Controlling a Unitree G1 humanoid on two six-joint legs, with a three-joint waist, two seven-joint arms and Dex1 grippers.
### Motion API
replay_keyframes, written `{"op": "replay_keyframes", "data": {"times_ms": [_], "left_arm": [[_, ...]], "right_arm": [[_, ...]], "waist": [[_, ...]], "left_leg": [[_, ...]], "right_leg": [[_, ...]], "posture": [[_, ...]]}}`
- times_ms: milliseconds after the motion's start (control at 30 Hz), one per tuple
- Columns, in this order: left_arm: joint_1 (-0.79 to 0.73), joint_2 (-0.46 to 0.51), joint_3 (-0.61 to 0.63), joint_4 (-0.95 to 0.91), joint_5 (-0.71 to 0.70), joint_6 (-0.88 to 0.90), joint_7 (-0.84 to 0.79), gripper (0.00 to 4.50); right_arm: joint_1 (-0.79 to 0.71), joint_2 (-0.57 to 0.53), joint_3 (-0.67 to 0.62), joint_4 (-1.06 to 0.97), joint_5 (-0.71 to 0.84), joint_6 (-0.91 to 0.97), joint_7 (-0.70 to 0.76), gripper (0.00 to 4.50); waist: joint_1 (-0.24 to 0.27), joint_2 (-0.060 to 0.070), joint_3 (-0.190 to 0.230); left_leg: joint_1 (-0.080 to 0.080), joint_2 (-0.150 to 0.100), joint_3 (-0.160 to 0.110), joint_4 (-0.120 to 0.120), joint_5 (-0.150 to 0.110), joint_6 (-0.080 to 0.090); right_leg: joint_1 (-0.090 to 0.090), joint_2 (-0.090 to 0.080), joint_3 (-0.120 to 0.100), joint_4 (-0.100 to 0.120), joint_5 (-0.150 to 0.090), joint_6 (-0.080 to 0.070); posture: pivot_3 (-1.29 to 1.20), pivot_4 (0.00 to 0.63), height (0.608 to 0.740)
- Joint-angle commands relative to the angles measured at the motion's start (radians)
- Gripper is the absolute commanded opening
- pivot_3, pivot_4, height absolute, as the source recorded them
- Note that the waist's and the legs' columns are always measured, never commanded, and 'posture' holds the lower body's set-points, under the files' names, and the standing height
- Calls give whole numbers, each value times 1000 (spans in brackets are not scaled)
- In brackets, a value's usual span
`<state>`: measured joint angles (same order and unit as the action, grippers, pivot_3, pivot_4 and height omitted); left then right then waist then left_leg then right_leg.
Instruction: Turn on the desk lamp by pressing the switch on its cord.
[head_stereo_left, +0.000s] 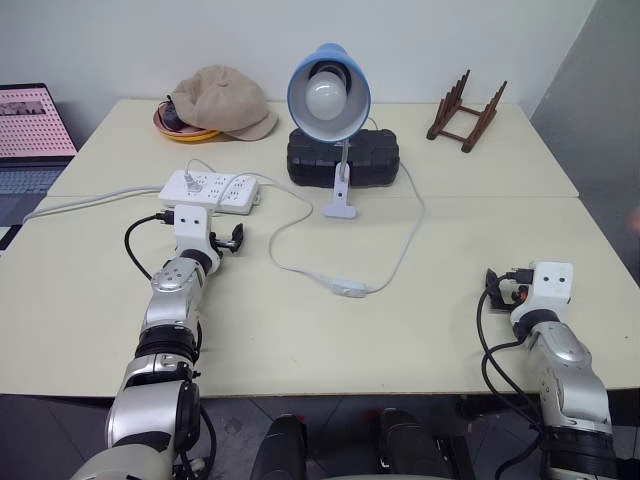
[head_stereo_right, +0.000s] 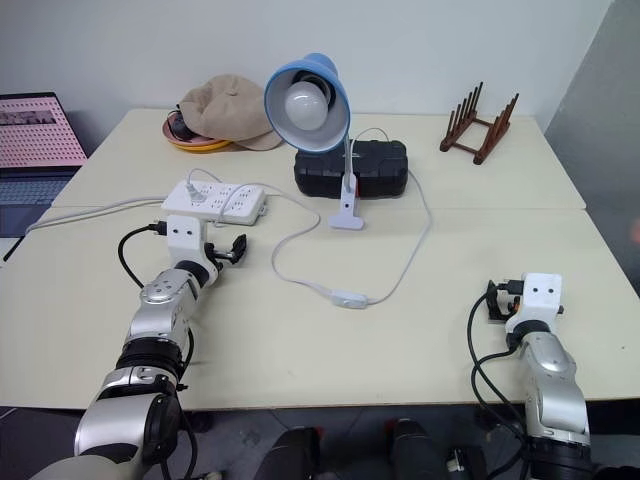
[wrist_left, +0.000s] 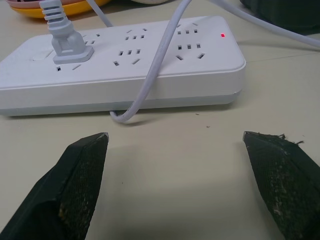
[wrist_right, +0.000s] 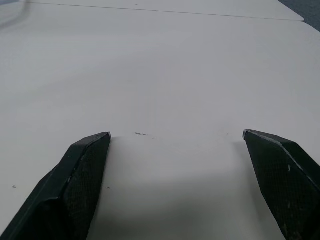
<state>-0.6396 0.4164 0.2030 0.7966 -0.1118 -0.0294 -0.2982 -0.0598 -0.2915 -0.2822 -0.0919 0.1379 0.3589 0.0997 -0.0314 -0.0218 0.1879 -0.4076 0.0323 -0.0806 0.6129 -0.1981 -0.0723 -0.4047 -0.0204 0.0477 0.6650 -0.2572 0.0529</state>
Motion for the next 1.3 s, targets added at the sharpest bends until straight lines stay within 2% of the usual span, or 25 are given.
{"op": "replay_keyframes", "data": {"times_ms": [33, 267, 367, 500, 600, 633, 700, 767, 833, 900, 967, 1133, 1300], "left_arm": [[-20, 22, 9, -19, -4, -19, -7, 4500], [-8, 26, 7, -55, -29, -5, -78, 4500], [-1, 36, 14, -117, -72, 49, -165, 4500], [30, 124, -89, -328, -97, 135, -444, 4500], [42, 204, -139, -487, -169, 283, -632, 4500], [54, 243, -162, -547, -196, 334, -708, 4500], [94, 381, -231, -712, -269, 458, -932, 4500], [117, 472, -268, -812, -310, 521, -1071, 4500], [121, 506, -281, -842, -323, 542, -1105, 4500], [128, 519, -296, -839, -283, 478, -1119, 4500], [127, 507, -296, -822, -256, 433, -1105, 4500], [124, 480, -277, -833, -273, 447, -1080, 4500], [133, 479, -269, -838, -277, 454, -1069, 4500]], "right_arm": [[-4, -11, -18, -46, 1, -8, -6, 4462], [-8, -24, -3, -50, 3, 1, 19, 4462], [-10, -99, 56, -56, -38, -17, 97, 4462], [-94, -206, 147, -122, 126, 61, 397, 4462], [-160, -286, 206, -183, 289, 232, 601, 4462], [-182, -314, 225, -207, 337, 285, 654, 4462], [-223, -389, 297, -283, 430, 384, 794, 4462], [-255, -412, 343, -317, 474, 434, 859, 4462], [-281, -405, 357, -319, 489, 455, 852, 4462], [-321, -376, 411, -298, 448, 432, 839, 4462], [-352, -341, 461, -261, 397, 395, 823, 4462], [-409, -264, 579, -120, 239, 257, 797, 4462], [-444, -225, 607, 14, 157, 157, 809, 4462]], "waist": [[0, 0, 0], [0, 0, 0], [-1, 0, 0], [-11, 0, 0], [-20, 1, 0], [-21, 0, 0], [-18, 0, 0], [-28, 1, 2], [-27, 1, 2], [-25, 1, 1], [-25, 1, 1], [-25, 1, 1], [-25, 1, 1]], "left_leg": [[0, 0, 0, 0, 0, 0], [0, 0, 0, 0, 0, 0], [0, 0, 0, 0, 0, 0], [0, 0, 0, 0, 0, 0], [0, 0, 0, 0, 0, 0], [0, 0, 0, 0, 0, 0], [1, 0, -1, -1, 0, 0], [-2, 0, 0, -1, 0, 0], [-2, 1, 0, -1, 0, 0], [-1, 1, 0, -1, 0, 0], [0, 1, -1, -1, 0, 0], [-1, 1, 0, 1, 0, 1], [-2, 1, 0, 0, 0, 1]], "right_leg": [[0, 0, 0, 0, 0, 0], [0, 0, 0, 0, 0, 0], [0, 0, 0, 0, 0, 0], [0, 1, 0, 0, 0, 0], [0, 1, 0, 1, 0, 0], [1, 1, 0, 1, 0, 0], [1, 1, 0, 0, 0, 0], [-1, 0, 0, 0, -1, -1], [-2, 1, 0, -1, -1, -2], [-2, 1, -1, -1, -2, -2], [-1, 1, -1, 0, -2, -2], [-1, 1, 0, -1, -2, -2], [-2, 1, -1, 0, -2, -2]], "posture": [[0, 150, 740], [0, 150, 740], [0, 150, 740], [0, 150, 740], [0, 150, 740], [0, 150, 740], [0, 150, 740], [0, 150, 740], [0, 150, 740], [0, 150, 740], [0, 150, 740], [0, 150, 740], [0, 150, 740]]}}
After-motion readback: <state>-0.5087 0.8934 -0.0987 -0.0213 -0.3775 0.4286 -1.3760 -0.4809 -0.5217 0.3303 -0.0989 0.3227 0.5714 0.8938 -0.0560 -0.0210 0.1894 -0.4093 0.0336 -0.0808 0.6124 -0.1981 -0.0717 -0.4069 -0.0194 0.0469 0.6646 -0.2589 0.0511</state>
